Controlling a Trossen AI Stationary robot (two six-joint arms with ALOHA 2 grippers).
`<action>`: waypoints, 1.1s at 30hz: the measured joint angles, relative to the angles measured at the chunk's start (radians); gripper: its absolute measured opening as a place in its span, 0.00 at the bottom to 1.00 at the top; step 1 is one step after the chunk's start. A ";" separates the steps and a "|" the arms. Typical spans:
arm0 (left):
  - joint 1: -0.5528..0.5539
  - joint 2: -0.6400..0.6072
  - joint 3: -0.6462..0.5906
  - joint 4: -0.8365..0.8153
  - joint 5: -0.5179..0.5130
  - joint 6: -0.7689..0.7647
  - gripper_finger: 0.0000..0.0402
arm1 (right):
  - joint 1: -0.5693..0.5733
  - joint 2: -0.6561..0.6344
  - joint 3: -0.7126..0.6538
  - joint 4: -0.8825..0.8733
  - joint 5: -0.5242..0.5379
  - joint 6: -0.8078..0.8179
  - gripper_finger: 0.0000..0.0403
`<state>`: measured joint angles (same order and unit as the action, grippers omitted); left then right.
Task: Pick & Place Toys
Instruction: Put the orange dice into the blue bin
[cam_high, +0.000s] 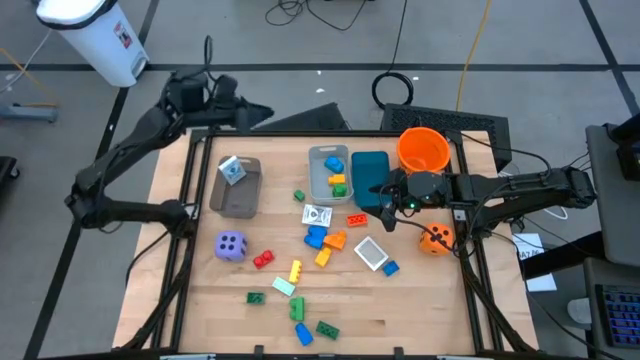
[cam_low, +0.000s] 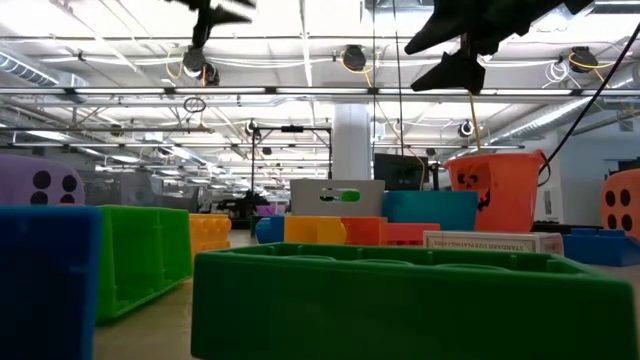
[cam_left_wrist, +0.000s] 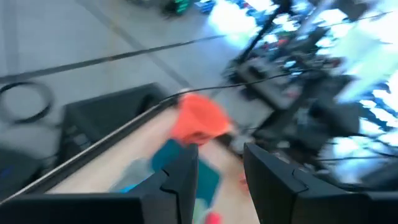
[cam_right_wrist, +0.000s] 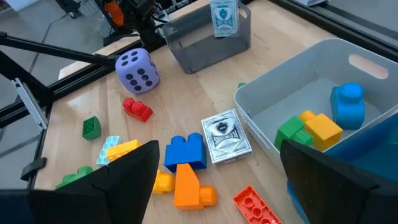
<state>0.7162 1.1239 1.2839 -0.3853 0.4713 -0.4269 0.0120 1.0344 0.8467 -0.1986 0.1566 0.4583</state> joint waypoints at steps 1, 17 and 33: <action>-0.029 -0.008 0.000 0.022 0.000 -0.015 0.33 | 0.000 0.000 0.000 0.000 0.000 0.000 0.81; -0.672 0.184 -0.002 0.471 -0.373 -0.073 0.33 | 0.000 0.000 0.000 0.000 -0.001 0.000 0.81; -0.956 0.434 -0.002 0.834 -0.543 -0.109 0.33 | 0.001 0.000 0.000 0.000 -0.001 0.001 0.81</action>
<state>-0.2393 1.5581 1.2816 0.4488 -0.0715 -0.5360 0.0128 1.0344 0.8467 -0.1986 0.1557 0.4590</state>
